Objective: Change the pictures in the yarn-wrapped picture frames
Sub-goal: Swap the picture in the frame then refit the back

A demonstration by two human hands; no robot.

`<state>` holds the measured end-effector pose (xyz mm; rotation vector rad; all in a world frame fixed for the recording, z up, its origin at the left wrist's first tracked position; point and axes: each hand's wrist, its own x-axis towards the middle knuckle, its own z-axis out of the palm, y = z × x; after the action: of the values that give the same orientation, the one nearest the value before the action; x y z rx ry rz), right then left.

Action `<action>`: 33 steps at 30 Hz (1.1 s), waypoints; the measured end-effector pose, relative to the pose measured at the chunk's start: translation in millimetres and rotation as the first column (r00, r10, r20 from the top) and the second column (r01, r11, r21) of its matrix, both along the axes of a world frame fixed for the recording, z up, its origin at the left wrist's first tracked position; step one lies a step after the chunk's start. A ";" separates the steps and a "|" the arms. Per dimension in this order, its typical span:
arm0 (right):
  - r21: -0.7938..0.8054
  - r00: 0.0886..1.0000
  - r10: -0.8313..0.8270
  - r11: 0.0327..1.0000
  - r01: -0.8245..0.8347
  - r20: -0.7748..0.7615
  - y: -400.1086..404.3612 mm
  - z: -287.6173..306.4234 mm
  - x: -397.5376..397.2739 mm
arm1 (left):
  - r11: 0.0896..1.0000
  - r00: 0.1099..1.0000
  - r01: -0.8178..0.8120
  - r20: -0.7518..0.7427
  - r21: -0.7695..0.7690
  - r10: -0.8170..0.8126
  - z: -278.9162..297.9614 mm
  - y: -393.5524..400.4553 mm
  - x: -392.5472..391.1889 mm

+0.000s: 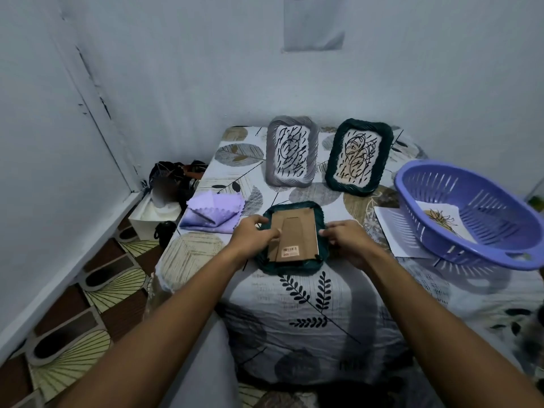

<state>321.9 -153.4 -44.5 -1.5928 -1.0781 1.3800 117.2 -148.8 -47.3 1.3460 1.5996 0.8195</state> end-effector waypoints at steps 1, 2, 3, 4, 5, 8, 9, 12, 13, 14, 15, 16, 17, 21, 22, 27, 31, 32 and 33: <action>-0.006 0.997 0.010 1.000 -0.010 -0.077 0.9 1.6 1.1 | 1.000 0.998 -0.011 0.054 -0.026 0.013 2.5 0.1 0.1; -0.007 0.988 0.025 1.000 -0.026 -0.150 0.2 5.3 1.8 | 0.998 0.994 -0.019 0.107 -0.060 0.026 4.7 0.3 -0.7; -0.001 0.972 0.034 0.999 -0.035 -0.231 0.6 8.5 3.1 | 0.995 0.987 -0.023 0.155 -0.093 0.037 7.5 1.1 -1.9; 0.014 0.955 0.041 0.999 -0.039 -0.292 -0.1 14.3 4.0 | 0.994 0.981 -0.020 0.191 -0.112 0.041 10.3 2.1 -3.3; 0.030 0.940 0.039 0.999 -0.030 -0.339 1.6 19.7 4.6 | 0.993 0.977 -0.019 0.211 -0.113 0.042 13.4 3.9 -3.6; 0.115 0.944 0.062 0.993 -0.025 -0.325 3.2 43.1 2.5 | 1.000 0.974 -0.031 0.224 -0.002 0.031 30.0 11.5 2.8; 0.147 0.947 0.078 0.989 -0.033 -0.311 2.8 51.8 0.2 | 0.998 0.970 -0.035 0.242 0.048 0.022 38.6 13.7 8.2; 0.254 0.977 0.118 0.965 -0.071 -0.177 -3.6 76.0 -7.9 | 0.997 0.944 0.009 0.327 0.071 -0.032 68.6 15.8 29.0; 0.291 0.984 0.127 0.953 -0.086 -0.126 -6.0 81.9 -11.0 | 0.999 0.923 0.034 0.383 0.040 -0.047 76.3 16.0 35.4; 0.328 0.988 0.133 0.939 -0.100 -0.079 -8.4 86.5 -14.3 | 0.998 0.897 0.055 0.439 0.012 -0.055 82.4 16.0 40.9; 0.363 0.990 0.136 0.925 -0.114 -0.035 -10.6 90.2 -17.9 | 0.998 0.873 0.064 0.485 -0.003 -0.054 86.6 15.9 45.8; 0.398 0.991 0.137 0.908 -0.129 0.008 -12.8 93.4 -20.9 | 0.999 0.853 0.054 0.520 -0.003 -0.045 89.0 15.6 50.5; 0.424 0.990 0.134 0.895 -0.142 0.050 -13.9 94.9 -23.7 | 1.000 0.831 0.031 0.555 -0.001 -0.025 89.0 15.8 54.3; 0.464 0.971 0.107 0.864 -0.198 0.215 -14.7 100.0 -29.7 | 0.998 0.715 -0.054 0.698 -0.011 0.047 77.5 16.7 56.1; 0.461 0.964 0.090 0.864 -0.201 0.251 -13.8 100.5 -29.0 | 0.998 0.678 -0.057 0.733 -0.026 0.058 73.9 16.9 53.9; 0.488 0.921 -0.147 0.871 -0.052 0.360 -2.8 81.4 -11.0 | 0.991 0.523 0.000 0.844 -0.136 0.116 61.4 12.0 39.4; 0.223 0.993 -0.107 0.970 0.093 0.051 4.1 49.3 2.8 | 0.982 0.497 0.017 0.854 -0.189 0.156 44.4 12.0 27.4; 0.138 0.993 -0.094 0.985 0.103 -0.071 4.2 43.2 3.3 | 0.979 0.509 0.007 0.843 -0.204 0.172 39.0 12.3 25.2; 0.089 0.983 -0.093 0.990 0.108 -0.158 4.7 37.5 3.3 | 0.977 0.509 0.007 0.841 -0.215 0.182 33.4 12.7 23.4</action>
<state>325.3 -148.8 -7.0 -1.4271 -0.9458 1.3389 140.6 -136.1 -13.8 0.5083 0.8818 1.1261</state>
